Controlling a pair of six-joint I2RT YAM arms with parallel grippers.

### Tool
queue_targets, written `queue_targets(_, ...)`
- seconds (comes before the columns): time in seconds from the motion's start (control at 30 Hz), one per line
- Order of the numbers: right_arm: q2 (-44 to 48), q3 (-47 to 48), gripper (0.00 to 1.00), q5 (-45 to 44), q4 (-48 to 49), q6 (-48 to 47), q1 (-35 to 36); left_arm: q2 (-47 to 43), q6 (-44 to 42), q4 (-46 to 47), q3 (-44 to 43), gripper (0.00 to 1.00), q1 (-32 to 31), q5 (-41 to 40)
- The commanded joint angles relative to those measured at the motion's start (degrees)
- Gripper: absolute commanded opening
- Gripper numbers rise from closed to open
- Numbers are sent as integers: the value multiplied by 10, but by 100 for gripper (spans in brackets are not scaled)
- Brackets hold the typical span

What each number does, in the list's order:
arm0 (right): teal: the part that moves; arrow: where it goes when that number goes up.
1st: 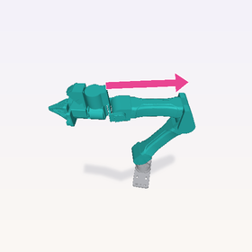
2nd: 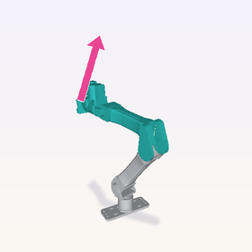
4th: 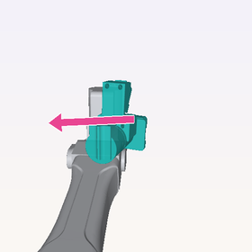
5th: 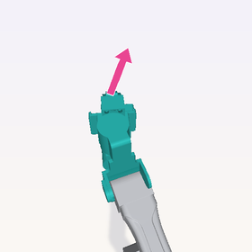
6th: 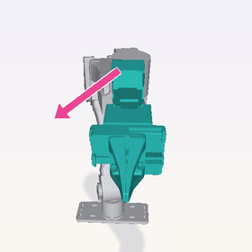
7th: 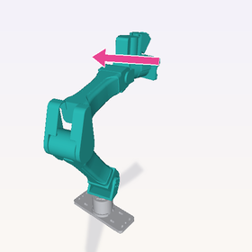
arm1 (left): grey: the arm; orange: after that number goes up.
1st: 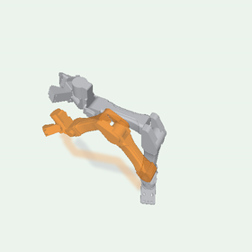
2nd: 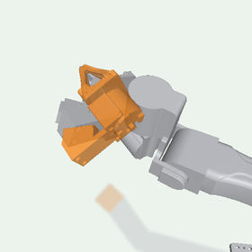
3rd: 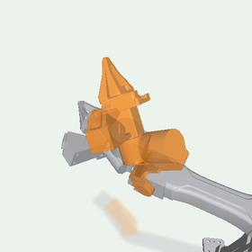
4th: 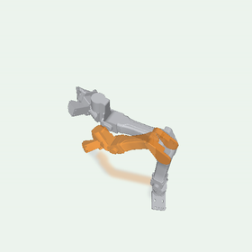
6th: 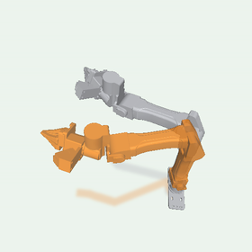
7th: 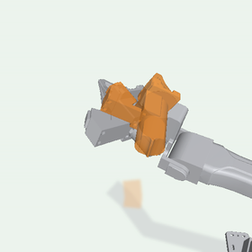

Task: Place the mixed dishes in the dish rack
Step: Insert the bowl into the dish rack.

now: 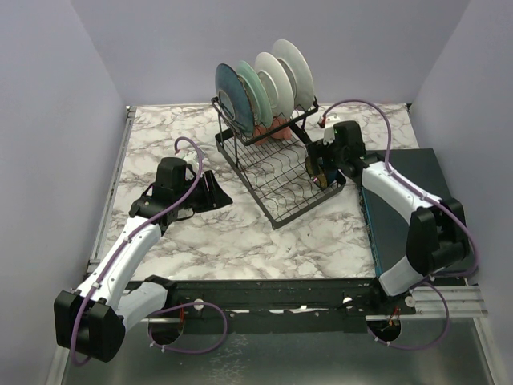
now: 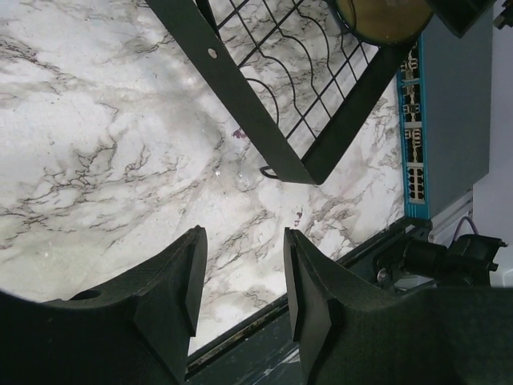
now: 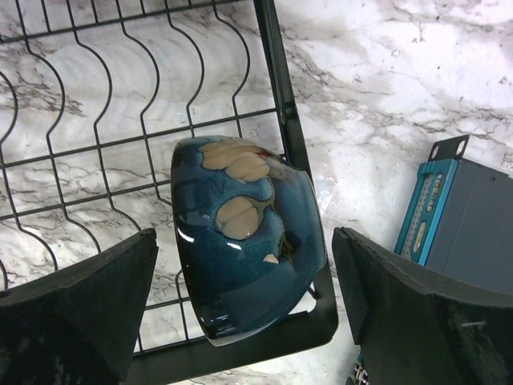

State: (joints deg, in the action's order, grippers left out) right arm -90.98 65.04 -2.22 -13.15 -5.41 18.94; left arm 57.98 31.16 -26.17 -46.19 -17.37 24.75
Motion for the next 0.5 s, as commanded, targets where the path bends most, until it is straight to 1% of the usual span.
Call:
queue_targets(0.0, 30, 25, 97, 4, -13, 6, -1, -4, -10, -7, -3, 50, 0, -24)
queue_targets(0.3, 72, 24, 97, 18, -20, 39, -1, -2, -15, -18, -8, 63, 2, -70)
queue_targets(0.37, 91, 17, 97, 34, -12, 52, -1, -3, -16, -22, -11, 66, 3, -91)
queue_targets(0.47, 121, -1, 97, 38, 7, 100, -2, -5, -18, -29, -15, 70, 3, -127)
